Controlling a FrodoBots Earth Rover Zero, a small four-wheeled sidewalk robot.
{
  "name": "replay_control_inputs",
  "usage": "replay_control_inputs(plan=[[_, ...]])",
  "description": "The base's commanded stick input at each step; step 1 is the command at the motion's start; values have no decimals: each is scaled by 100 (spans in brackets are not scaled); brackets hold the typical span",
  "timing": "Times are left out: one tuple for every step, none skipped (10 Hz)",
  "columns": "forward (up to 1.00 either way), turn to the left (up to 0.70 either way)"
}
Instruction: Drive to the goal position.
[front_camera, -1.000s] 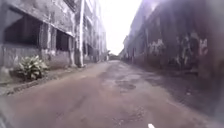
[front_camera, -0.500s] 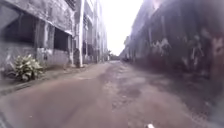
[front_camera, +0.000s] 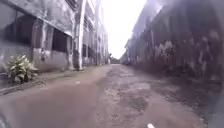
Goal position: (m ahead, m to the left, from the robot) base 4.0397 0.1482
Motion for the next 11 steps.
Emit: replay_control_inputs(plan=[[70, 0], [70, 0], [70, 0], [70, 0], [70, 0], [70, 0], [70, 0], [70, 0], [70, 0], [70, 0], [70, 0]])
